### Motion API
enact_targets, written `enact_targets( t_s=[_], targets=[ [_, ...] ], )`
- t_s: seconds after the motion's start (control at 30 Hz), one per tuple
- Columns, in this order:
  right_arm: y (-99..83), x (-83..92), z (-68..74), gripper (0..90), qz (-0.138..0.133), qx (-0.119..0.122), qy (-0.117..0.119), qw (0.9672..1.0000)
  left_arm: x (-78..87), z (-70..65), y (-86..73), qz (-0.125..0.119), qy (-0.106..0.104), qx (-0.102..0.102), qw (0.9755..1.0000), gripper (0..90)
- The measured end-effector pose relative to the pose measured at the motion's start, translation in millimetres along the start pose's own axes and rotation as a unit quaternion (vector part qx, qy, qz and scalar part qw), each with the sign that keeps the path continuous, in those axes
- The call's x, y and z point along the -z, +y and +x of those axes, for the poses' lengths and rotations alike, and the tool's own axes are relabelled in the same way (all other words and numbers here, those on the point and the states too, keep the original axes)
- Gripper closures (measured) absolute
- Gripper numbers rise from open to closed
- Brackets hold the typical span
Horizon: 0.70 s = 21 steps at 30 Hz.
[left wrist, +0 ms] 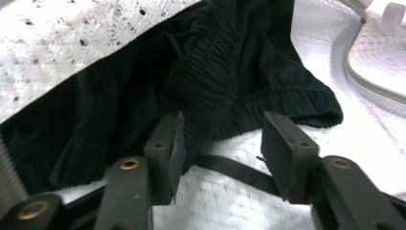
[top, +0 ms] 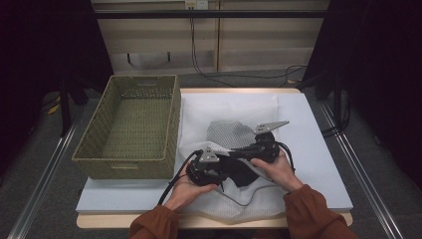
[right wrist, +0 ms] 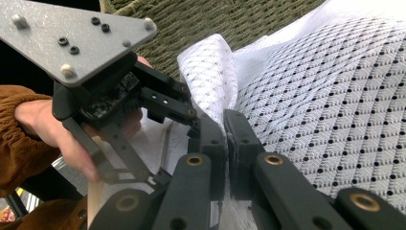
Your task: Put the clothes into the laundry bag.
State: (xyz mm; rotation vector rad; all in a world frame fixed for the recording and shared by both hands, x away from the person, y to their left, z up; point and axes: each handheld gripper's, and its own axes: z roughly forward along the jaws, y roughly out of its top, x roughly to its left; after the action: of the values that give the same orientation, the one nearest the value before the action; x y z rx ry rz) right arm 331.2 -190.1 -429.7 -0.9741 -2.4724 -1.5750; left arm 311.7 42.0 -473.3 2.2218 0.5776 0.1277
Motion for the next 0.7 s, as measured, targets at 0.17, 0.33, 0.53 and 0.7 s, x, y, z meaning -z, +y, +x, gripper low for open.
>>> enact_targets(
  t_s=[0.17, 0.33, 0.53, 0.7],
  targets=[
    [0.3, 0.4, 0.6, 86.8, 0.000, 0.002, 0.000, 1.0000, -16.7, -6.2, 3.1, 0.008, 0.006, -0.015, 0.9998, 55.0],
    [0.5, 1.3, 0.2, 86.8, -0.002, 0.002, 0.000, 1.0000, -17.4, -4.7, 7.5, 0.024, 0.023, -0.036, 0.9988, 67.3],
    [1.0, 0.3, 0.3, 87.3, 0.000, 0.001, -0.001, 1.0000, -18.6, 0.5, 10.9, 0.030, 0.020, -0.006, 0.9993, 81.5],
    [1.8, 0.4, 1.0, 87.5, -0.001, 0.003, 0.000, 1.0000, -26.1, 1.7, 18.8, 0.019, 0.026, 0.020, 0.9993, 82.2]
  ],
)
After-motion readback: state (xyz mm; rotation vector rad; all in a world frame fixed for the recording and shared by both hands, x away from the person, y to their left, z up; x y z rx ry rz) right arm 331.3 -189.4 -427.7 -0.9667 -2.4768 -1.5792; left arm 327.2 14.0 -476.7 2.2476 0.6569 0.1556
